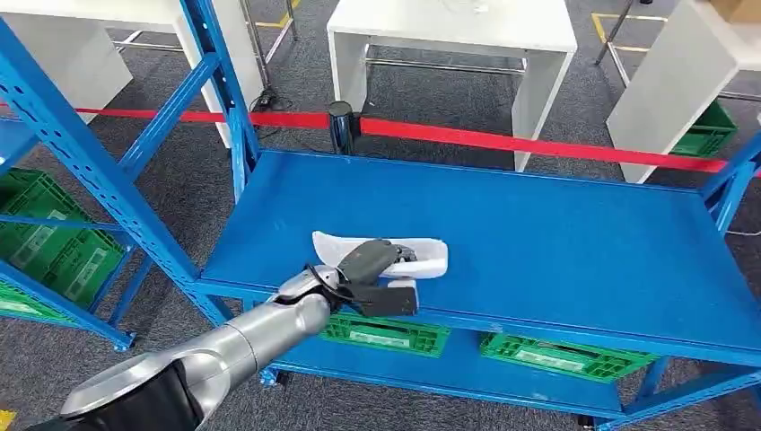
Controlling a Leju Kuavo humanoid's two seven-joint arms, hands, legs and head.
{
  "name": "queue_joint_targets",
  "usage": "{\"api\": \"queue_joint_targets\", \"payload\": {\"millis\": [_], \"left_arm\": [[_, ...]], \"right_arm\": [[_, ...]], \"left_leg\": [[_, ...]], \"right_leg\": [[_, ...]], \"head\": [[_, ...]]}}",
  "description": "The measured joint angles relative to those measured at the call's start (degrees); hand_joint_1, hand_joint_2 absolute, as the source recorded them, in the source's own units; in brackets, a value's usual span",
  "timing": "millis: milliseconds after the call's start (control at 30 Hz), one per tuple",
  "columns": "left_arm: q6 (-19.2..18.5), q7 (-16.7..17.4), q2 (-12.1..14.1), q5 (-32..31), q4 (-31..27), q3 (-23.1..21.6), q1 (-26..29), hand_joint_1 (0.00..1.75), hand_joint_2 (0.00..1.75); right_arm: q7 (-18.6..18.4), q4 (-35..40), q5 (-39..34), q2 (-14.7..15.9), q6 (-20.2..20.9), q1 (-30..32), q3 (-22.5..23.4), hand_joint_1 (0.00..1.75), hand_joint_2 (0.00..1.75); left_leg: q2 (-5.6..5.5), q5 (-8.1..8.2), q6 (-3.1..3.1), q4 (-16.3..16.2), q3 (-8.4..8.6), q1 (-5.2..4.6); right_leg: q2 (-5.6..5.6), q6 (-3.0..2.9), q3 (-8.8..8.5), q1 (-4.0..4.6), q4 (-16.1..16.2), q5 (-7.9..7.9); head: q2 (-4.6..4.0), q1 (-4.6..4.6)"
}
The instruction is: Take the parts from the cabinet and place them on the table.
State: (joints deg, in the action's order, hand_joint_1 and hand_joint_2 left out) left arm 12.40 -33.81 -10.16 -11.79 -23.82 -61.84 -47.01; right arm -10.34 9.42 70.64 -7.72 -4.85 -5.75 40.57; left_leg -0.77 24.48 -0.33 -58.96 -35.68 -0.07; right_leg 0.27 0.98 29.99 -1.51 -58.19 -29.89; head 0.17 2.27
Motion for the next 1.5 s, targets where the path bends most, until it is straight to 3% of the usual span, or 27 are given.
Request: {"api": "queue_joint_targets", "payload": {"millis": [233, 433, 767, 1033, 1233, 1400, 1500], "left_arm": [[-9.44, -2.82, -0.79, 14.41, -2.4, 12.22, 1.91, 1.75, 1.75], [-14.12, -6.25, -1.42, 23.0, -5.09, 19.99, 4.45, 1.75, 1.75], [-14.26, -6.23, -0.96, 30.79, -17.06, 29.26, 11.77, 1.75, 1.75], [-15.04, -6.08, 0.61, 31.07, -27.38, 32.55, 17.68, 1.75, 1.75], [-15.72, -6.01, 1.29, 30.35, -31.3, 33.54, 20.32, 1.75, 1.75], [-17.06, -5.86, 1.99, 30.66, -34.32, 34.61, 21.62, 1.75, 1.75], [-17.23, -5.46, 2.4, 30.66, -37.01, 35.57, 22.38, 1.75, 1.75]], "right_arm": [[0.59, 0.02, -0.04, 0.02, 0.02, 0.69, 0.44, 0.0, 0.0], [0.83, 0.02, -0.57, 0.02, -0.2, 1.02, 0.7, 0.0, 0.0], [-0.26, 0.02, -1.55, 0.17, -0.79, 1.51, 1.77, 0.0, 0.0], [-0.77, 0.02, -1.03, 0.17, -0.7, 1.68, 1.97, 0.0, 0.0], [-0.59, 0.02, -0.85, 0.17, -0.7, 1.69, 1.95, 0.0, 0.0], [0.04, 0.02, -1.05, 0.07, -0.7, 1.68, 1.97, 0.0, 0.0], [0.22, 0.02, -1.25, -0.02, -0.55, 1.67, 2.03, 0.0, 0.0]], "left_leg": [[-0.07, 0.19, 0.04, 0.01, 0.42, -0.03], [-0.06, 0.21, 0.05, 0.02, 0.52, -0.03], [-0.03, 0.22, 0.04, 0.01, 0.42, -0.03], [-0.04, 0.3, 0.03, 0.02, 0.31, -0.03], [-0.04, 0.33, 0.06, 0.02, 0.3, -0.03], [-0.04, 0.73, 0.56, -0.24, 0.2, -0.52], [-0.05, 0.49, 1.04, -0.28, 0.21, -0.83]], "right_leg": [[-0.13, 0.08, -0.51, -0.02, 0.02, -0.19], [-0.13, 0.08, -0.58, -0.03, 0.02, -0.2], [-0.06, 0.08, -0.46, -0.03, 0.02, -0.2], [-0.06, -0.02, -0.35, -0.03, 0.02, -0.31], [-0.06, -0.01, -0.33, -0.03, 0.02, -0.34], [-0.06, 0.46, -0.42, -0.33, 0.21, -0.34], [-0.02, 1.11, -0.61, -0.62, 0.47, 0.0]], "head": [[0.0, 0.0], [0.0, 0.0], [0.0, 0.02], [0.0, 0.0], [0.0, 0.0], [0.0, 0.02], [0.0, 0.04]]}}
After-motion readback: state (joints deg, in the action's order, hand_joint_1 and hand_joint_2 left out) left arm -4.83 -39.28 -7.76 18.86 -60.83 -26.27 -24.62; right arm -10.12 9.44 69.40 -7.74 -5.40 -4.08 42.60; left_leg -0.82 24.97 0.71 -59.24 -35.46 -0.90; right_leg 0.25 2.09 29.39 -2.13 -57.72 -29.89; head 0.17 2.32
